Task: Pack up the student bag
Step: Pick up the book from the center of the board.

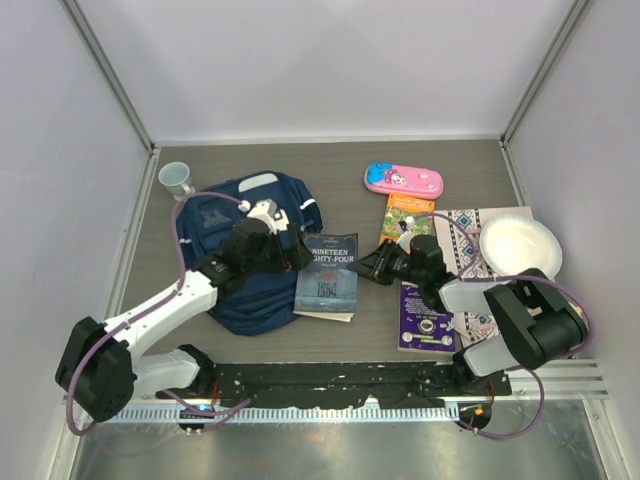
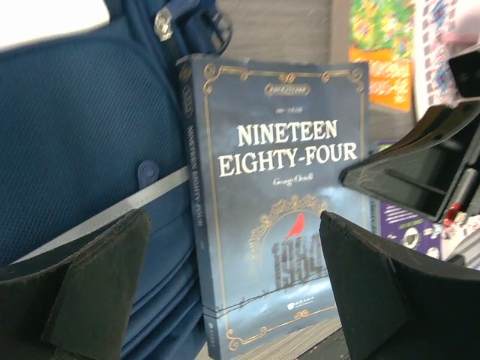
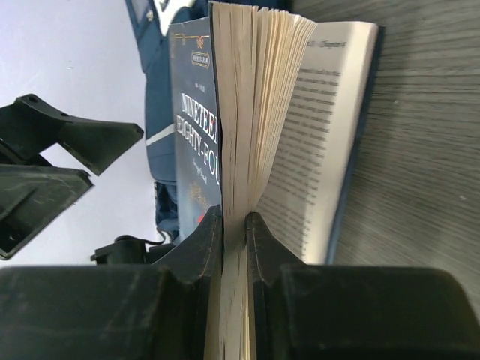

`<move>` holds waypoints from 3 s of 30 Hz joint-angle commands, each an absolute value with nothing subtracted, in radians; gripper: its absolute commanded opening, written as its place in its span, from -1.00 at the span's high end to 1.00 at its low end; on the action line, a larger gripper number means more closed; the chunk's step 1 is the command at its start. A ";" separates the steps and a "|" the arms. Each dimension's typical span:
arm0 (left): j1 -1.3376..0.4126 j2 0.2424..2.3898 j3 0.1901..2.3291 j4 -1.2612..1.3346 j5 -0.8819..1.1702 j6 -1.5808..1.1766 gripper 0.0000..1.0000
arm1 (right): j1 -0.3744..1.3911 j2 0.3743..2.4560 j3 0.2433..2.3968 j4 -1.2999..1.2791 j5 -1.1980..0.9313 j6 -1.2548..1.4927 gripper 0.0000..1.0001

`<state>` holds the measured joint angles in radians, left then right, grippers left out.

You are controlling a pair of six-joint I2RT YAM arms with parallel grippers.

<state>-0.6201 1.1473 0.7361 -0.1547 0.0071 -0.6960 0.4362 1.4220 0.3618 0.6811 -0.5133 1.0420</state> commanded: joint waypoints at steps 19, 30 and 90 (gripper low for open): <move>-0.618 1.440 0.661 0.193 0.319 -0.805 -0.97 | 0.541 1.715 0.486 0.681 -0.417 0.934 0.98; -0.618 1.534 0.722 0.253 0.396 -0.822 0.29 | 0.557 1.671 0.499 0.655 -0.405 0.899 0.92; -0.614 1.350 0.996 0.703 -0.049 -1.057 1.00 | 0.584 1.321 0.442 1.011 -0.118 1.445 -0.75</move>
